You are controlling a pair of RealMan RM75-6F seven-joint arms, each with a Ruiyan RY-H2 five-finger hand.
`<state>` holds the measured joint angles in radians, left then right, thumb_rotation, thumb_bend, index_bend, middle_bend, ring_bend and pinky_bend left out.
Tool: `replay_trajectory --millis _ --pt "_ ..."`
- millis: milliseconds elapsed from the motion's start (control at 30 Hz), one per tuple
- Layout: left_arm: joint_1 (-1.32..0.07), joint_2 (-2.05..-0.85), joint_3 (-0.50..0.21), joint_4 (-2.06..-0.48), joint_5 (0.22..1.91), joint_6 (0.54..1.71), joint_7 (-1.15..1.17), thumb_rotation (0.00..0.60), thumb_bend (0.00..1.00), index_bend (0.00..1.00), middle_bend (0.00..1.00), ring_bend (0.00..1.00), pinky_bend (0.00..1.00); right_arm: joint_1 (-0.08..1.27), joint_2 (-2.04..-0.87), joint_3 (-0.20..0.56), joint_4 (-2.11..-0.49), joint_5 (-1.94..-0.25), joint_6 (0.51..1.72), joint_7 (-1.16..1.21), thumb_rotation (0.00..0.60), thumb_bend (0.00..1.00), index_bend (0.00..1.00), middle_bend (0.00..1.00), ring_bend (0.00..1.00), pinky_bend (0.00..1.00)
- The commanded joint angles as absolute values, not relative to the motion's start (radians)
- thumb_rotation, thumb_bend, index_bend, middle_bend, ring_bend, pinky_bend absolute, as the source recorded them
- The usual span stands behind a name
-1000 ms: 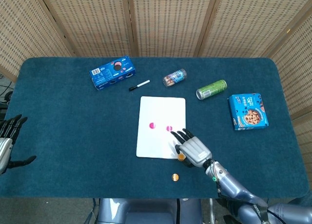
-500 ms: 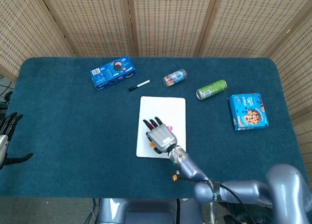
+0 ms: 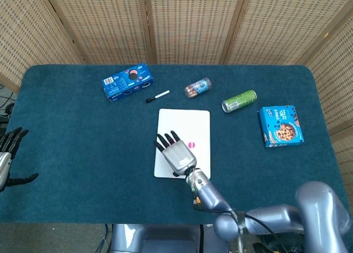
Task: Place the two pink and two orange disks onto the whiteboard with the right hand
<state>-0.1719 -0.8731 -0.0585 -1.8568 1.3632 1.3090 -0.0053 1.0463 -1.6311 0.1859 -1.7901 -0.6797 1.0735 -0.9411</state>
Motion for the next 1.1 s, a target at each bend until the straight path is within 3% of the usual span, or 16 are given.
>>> replay_trajectory --millis 33,133,233,533,767,1100 --pt "-0.171 -0.874 -0.055 -1.859 1.371 1.312 -0.003 0.600 0.00 0.00 0.00 0.00 0.00 0.936 -1.485 0.044 -1.931 -0.884 1.115 -0.838 0.600 0.20 0.29 0.00 0.00 0.00" --pt "-0.169 -0.874 -0.054 -1.860 1.377 1.317 -0.001 0.600 0.00 0.00 0.00 0.00 0.00 0.895 -1.435 -0.013 -1.949 -0.960 1.112 -0.787 0.600 0.23 0.36 0.00 0.00 0.00" --pt "-0.166 -0.876 -0.049 -1.863 1.389 1.323 0.004 0.600 0.00 0.00 0.00 0.00 0.00 0.834 -1.377 -0.099 -1.951 -1.056 1.110 -0.722 0.600 0.25 0.37 0.00 0.00 0.00" --pt "-0.167 -0.881 -0.047 -1.868 1.392 1.326 0.020 0.600 0.00 0.00 0.00 0.00 0.00 0.704 -1.354 -0.231 -1.862 -1.309 1.114 -0.532 0.600 0.26 0.39 0.00 0.00 0.00" --pt "-0.165 -0.886 -0.046 -1.873 1.392 1.331 0.035 0.600 0.00 0.00 0.00 0.00 0.00 0.648 -1.394 -0.233 -1.769 -1.392 1.115 -0.466 0.600 0.31 0.40 0.00 0.00 0.00" --pt "-0.168 -0.889 -0.046 -1.873 1.388 1.329 0.044 0.600 0.00 0.00 0.00 0.00 0.00 0.613 -1.459 -0.203 -1.728 -1.371 1.051 -0.483 0.600 0.31 0.40 0.00 0.00 0.00"
